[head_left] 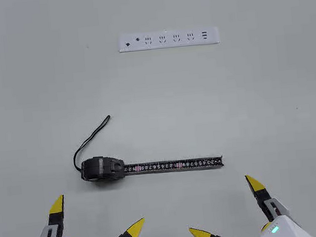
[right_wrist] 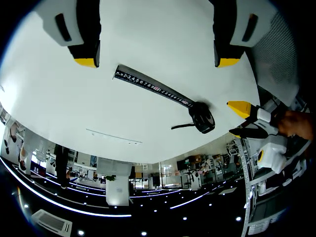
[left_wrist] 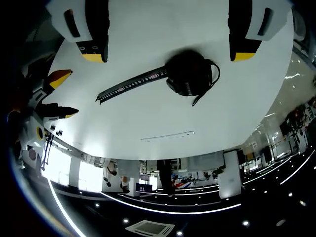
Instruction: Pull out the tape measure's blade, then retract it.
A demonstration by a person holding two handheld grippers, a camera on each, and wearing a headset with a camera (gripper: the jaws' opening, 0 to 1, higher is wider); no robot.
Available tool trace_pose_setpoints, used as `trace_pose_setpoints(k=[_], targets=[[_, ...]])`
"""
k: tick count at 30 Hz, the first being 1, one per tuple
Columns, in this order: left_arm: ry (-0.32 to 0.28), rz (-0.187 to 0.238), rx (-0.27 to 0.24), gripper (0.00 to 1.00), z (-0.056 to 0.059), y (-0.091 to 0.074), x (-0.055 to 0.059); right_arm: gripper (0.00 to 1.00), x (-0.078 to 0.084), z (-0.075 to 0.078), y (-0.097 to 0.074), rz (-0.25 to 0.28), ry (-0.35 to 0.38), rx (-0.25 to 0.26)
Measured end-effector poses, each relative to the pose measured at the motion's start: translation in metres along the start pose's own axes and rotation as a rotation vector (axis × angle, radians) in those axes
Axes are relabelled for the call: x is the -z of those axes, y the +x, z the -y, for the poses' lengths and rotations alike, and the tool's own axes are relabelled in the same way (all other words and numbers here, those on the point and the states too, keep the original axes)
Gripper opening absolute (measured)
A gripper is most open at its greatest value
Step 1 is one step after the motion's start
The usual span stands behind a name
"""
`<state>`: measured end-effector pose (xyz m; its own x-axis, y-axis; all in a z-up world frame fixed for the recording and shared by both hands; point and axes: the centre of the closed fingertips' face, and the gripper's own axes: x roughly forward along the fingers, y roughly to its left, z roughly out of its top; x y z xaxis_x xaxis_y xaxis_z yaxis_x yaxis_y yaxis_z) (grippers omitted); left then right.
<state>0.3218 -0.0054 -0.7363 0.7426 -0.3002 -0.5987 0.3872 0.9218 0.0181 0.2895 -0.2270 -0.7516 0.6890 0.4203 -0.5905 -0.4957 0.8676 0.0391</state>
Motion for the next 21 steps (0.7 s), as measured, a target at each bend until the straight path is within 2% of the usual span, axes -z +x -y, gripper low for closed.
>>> trace_pose_setpoints(k=[2,8,16,21], targets=[[-0.001,0.000,0.000,0.99,0.000,0.000,0.000,0.97,0.000,0.000,0.000,0.000,0.001,-0.001],[-0.049,0.014,-0.049,0.99,-0.001,0.009,-0.005,0.95,-0.005,0.007,0.003,0.007,-0.021,-0.024],[-0.081,0.037,-0.124,0.99,-0.014,0.017,-0.011,0.88,-0.002,0.009,0.009,-0.004,-0.130,-0.124],[-0.123,0.036,-0.142,0.99,-0.018,0.026,-0.012,0.84,0.000,0.013,0.014,-0.008,-0.158,-0.169]])
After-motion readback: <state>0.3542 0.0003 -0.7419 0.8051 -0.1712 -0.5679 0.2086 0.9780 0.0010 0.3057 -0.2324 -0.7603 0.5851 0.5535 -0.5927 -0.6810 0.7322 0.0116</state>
